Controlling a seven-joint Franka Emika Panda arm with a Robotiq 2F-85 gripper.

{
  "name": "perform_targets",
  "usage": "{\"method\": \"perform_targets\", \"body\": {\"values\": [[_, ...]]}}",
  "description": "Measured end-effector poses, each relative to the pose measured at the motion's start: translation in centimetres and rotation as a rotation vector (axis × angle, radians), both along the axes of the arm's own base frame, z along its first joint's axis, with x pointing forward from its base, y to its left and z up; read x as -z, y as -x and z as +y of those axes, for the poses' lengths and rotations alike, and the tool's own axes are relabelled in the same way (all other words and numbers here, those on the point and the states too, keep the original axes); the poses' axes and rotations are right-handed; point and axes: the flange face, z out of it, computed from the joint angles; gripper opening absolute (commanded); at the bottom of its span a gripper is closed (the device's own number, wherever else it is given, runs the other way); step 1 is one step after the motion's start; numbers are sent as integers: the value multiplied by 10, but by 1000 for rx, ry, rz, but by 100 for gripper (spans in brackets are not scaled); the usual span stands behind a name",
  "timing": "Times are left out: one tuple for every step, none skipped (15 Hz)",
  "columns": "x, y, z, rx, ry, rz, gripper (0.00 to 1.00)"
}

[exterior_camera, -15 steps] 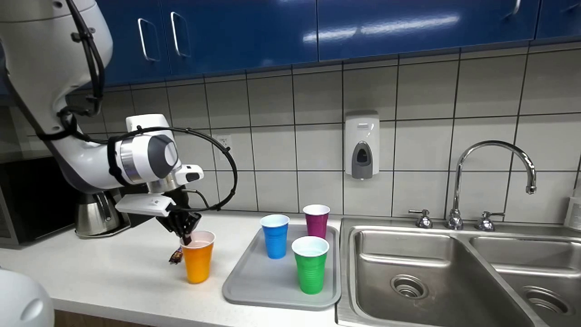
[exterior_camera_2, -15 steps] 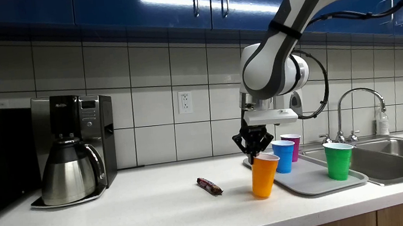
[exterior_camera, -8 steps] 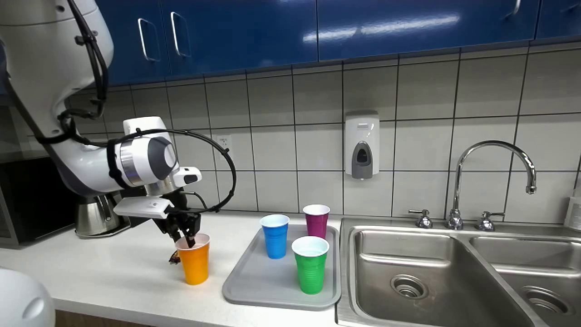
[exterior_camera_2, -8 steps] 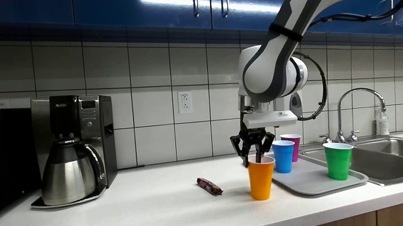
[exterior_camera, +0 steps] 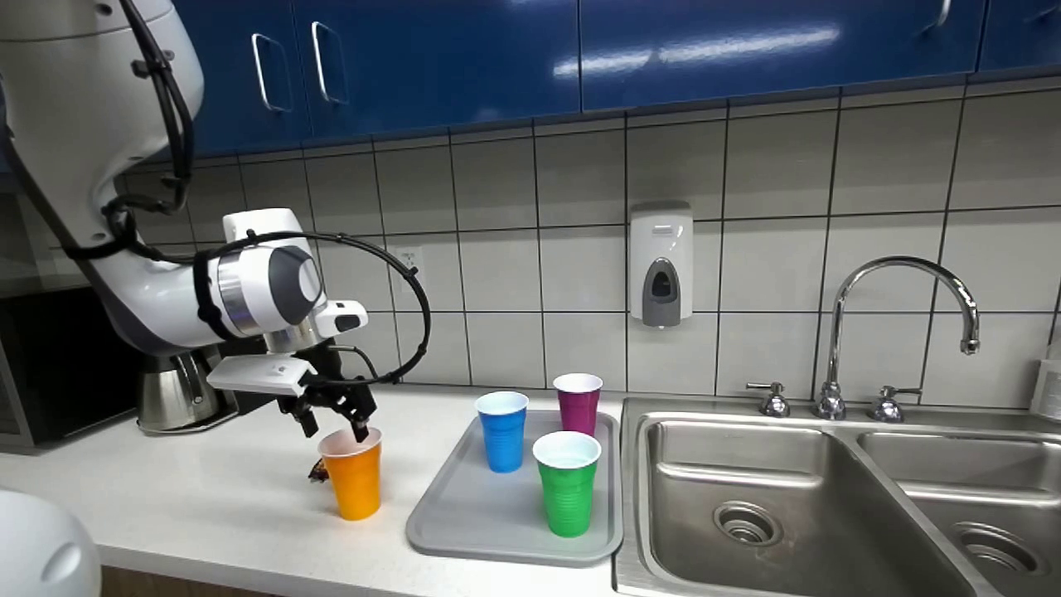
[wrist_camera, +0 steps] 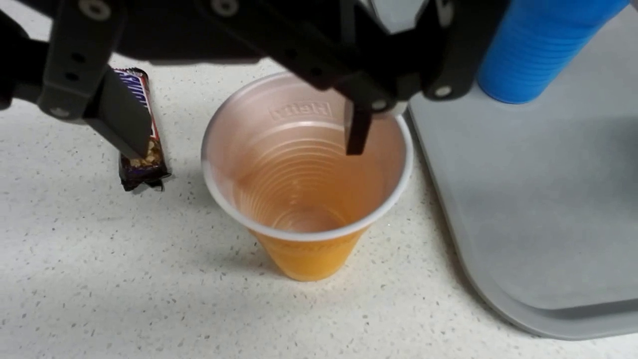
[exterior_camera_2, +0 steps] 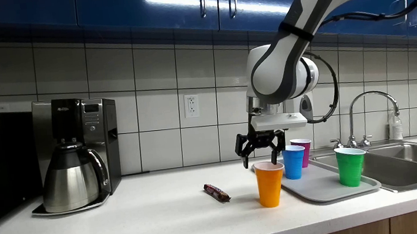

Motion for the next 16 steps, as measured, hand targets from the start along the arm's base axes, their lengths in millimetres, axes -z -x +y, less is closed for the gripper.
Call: {"method": "perform_targets", "body": {"values": [[-3,0,0,1,-1,-6,100],[-6,-1,-1,2,-2,-13,100],[-10,-1,-1,3,-4,-21,100],[-14,-1,-1,4,-5,-28,100],[-17,-2,-2,5,-6,-35,100],[-20,-2,-2,7,-7,-41,100],[-23,-2,-3,9,-8,-47,100],[-25,-2,-4,10,-9,-53,100],[-28,-3,-5,12,-10,-58,100],[-30,-3,-6,14,-11,-63,100],[-33,-3,-6,17,-13,-69,100],[-36,-3,-7,21,-16,-76,100],[-40,-2,-8,23,-18,-83,100],[-44,-2,-9,26,-21,-91,100],[-48,-2,-9,30,-24,-98,100],[-52,-1,-10,36,-28,-106,100]]}}
